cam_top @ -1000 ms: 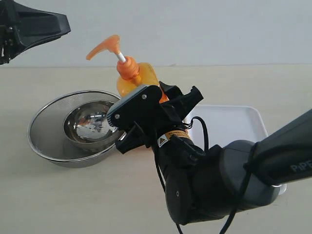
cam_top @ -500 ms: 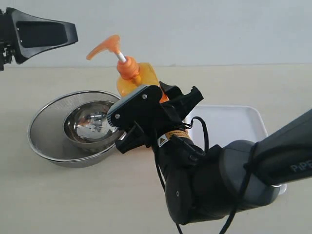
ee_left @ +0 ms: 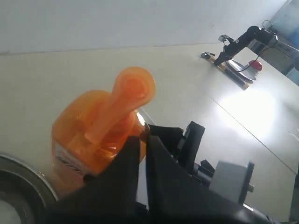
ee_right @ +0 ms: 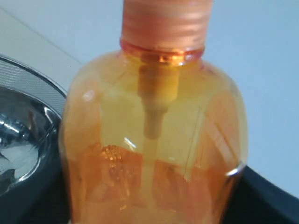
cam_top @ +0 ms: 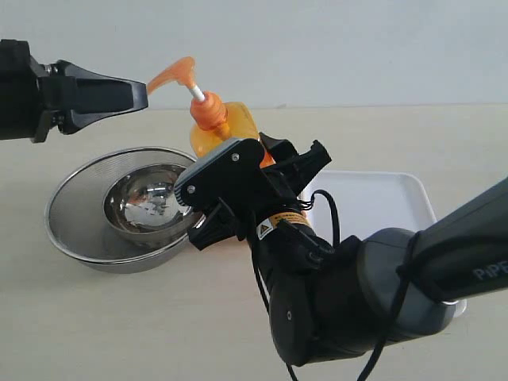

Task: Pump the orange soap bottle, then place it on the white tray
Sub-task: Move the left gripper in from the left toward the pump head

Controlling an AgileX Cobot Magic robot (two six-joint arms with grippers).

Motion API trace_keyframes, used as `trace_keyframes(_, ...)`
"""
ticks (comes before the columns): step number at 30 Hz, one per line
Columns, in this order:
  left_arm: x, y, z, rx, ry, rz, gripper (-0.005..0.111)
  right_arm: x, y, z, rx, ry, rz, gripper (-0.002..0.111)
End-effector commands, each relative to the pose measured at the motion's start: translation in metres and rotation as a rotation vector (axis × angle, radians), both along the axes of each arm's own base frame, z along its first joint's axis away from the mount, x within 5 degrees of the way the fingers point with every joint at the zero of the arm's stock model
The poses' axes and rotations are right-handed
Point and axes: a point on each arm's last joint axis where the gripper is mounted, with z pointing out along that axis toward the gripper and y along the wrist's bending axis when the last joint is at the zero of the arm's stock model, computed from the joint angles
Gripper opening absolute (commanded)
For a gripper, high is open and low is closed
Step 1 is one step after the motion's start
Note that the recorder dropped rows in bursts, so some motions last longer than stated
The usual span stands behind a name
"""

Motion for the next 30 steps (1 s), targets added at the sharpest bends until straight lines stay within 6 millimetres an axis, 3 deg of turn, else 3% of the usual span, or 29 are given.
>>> trace_keyframes(1,0.007,-0.002,-0.003,-0.019,-0.018,0.001,0.005,0.000,0.000,0.001,0.005,0.005,-0.007,0.011)
trace_keyframes(8,0.011,-0.003,-0.011,0.014,-0.032,-0.012,0.005,0.000,0.000,0.000,0.009,0.008,-0.006,0.011)
trace_keyframes(21,0.019,-0.001,0.000,0.039,-0.078,0.025,0.005,0.000,0.000,0.000,0.008,0.011,-0.005,0.011)
trace_keyframes(30,0.015,-0.005,0.005,-0.019,-0.074,-0.037,0.005,0.000,0.000,0.000,0.008,0.011,-0.005,0.011)
